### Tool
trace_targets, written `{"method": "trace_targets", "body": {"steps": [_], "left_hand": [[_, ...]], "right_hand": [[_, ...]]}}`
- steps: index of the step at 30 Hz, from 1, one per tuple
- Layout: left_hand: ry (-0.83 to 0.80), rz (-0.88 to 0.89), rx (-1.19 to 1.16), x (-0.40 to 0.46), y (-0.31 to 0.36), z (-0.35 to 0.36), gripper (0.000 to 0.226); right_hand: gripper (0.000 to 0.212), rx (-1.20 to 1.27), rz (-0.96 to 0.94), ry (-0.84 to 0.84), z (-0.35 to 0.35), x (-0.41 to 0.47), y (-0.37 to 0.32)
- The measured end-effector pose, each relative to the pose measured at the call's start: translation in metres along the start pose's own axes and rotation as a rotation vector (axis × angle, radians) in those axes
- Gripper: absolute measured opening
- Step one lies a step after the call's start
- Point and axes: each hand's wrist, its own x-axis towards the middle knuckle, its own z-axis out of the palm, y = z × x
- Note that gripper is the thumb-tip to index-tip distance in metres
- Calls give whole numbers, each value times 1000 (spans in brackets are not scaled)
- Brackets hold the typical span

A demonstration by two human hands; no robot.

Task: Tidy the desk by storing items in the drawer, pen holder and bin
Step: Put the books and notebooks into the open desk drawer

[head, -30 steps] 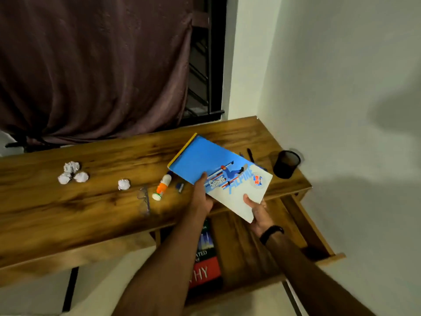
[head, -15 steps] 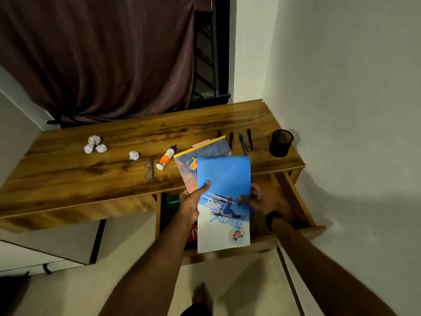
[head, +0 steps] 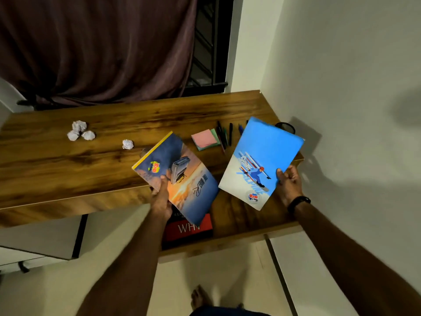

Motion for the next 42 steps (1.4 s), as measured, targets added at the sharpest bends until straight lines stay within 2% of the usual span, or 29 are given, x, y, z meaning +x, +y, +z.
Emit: {"method": "trace_targets", "body": {"steps": [2, 4, 7, 12, 14, 17, 21, 25, 28, 31, 33, 36, 38, 39, 42], "left_hand": [[76, -32, -10, 22, -13, -21, 72], [109, -9, 23, 10, -10, -25, 58], [99, -23, 141, -13, -10, -25, 45], [83, -84, 152, -10, -29, -43, 39], [96, -104, 164, -11, -36, -50, 30], [146, -108, 204, -14, -43, -56, 23], [184, -97, 222, -9, -50, -65, 28], [216, -87, 239, -17, -49, -59, 27], [253, -70, 237, -26, -44, -57, 30], [303, -67, 227, -30, -40, -62, 39], [354, -67, 216, -33, -40, -62, 46], [415, -51, 219, -40, -42, -57, 46], [434, -27, 210, -42, -44, -53, 45], [445, -21, 199, -43, -45, -51, 51], [483, -18, 166, -47, -46, -49, 71]], "right_hand": [[25, 69, 76, 83, 0, 2, 3], [25, 81, 141, 123, -2, 0, 8], [16, -2, 304, 46, -11, -5, 26], [18, -257, 559, -60, -22, -14, 59], [16, -351, 602, -62, -20, -13, 66], [19, -464, 550, -27, -13, 1, 77], [25, -641, 392, -4, 10, 21, 71], [39, -732, 368, -119, 25, 55, 79], [49, -864, 273, -143, 27, 84, 97], [57, -957, 167, -124, 30, 103, 105], [62, -1025, 136, -198, 28, 116, 121], [65, -1024, 221, -330, 26, 124, 171], [58, -1107, 239, -369, 34, 121, 207], [59, -1191, 242, -389, 43, 107, 203], [84, -1496, 305, -375, 54, 80, 184]]}}
